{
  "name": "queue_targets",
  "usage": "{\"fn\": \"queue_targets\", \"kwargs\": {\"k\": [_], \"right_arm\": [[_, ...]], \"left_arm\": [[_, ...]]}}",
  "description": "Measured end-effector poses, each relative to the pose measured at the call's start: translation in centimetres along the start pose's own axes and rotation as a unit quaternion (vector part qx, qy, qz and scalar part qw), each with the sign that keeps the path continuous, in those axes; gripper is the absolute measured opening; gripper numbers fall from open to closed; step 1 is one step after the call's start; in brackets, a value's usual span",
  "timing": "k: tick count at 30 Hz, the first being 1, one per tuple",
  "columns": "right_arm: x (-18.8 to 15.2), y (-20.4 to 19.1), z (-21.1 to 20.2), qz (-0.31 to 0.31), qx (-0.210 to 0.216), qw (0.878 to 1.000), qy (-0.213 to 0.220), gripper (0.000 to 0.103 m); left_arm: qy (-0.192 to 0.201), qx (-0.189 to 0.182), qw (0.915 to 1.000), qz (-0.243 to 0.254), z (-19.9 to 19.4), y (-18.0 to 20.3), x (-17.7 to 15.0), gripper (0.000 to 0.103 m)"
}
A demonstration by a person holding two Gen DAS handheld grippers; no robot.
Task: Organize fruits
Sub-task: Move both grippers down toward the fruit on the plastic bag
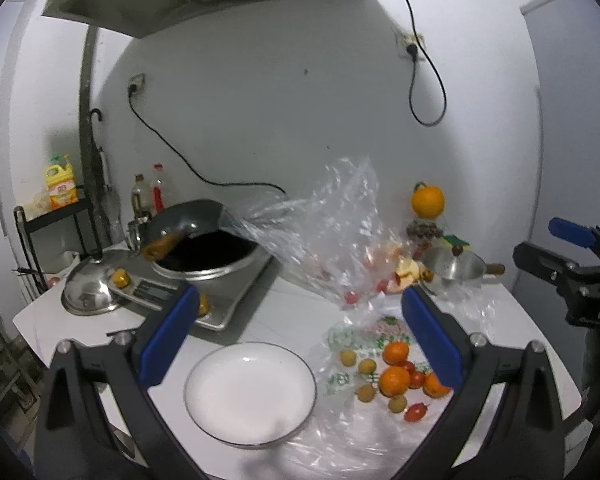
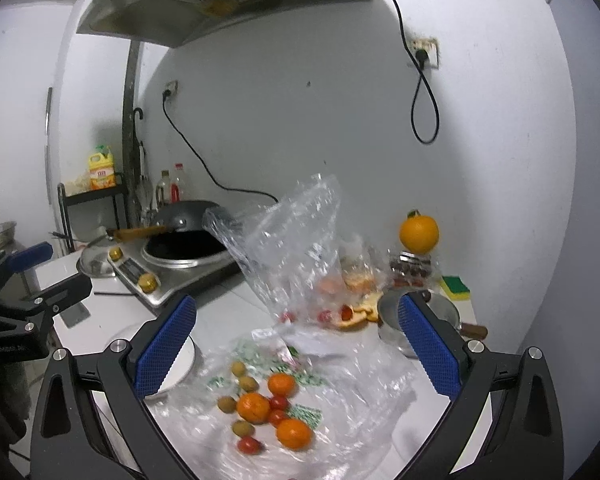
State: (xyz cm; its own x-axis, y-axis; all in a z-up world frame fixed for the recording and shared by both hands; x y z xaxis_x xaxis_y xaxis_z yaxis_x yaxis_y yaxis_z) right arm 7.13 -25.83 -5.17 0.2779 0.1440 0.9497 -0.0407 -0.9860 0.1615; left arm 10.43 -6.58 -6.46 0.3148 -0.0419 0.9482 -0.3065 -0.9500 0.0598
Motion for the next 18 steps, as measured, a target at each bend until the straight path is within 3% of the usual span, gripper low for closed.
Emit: {"fn": "queue_targets", "kwargs": {"k": [9,18], "right_arm": [[-3.4,1.4,2.4,-0.014,0.015,0.999,-0.044,0.102],[-6.5,2.2,4.7,-0.020,0.043,0.995,-0.087,0.096]], "left_arm": [[-0.052,-0.020,0.9984,0.006,3.9,3.1,-2.9,0.101],[-0.106,-0.036,0.9937,0.005,7.1,5.0,-6.6,0.101]]}}
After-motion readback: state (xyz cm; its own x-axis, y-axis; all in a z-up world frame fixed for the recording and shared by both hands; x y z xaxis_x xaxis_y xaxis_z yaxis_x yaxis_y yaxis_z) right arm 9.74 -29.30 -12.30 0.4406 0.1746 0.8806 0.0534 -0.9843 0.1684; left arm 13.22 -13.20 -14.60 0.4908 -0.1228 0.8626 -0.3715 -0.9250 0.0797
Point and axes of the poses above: each gripper's, at about its wrist camera, not at the fingertips, and z roughly the way its jaws point, y to its right, x to its top, the point moved 3 cm from there along z, roughly the way its jaws point, and after that the axes turned 15 degrees about -x, right-handed, at the moved point
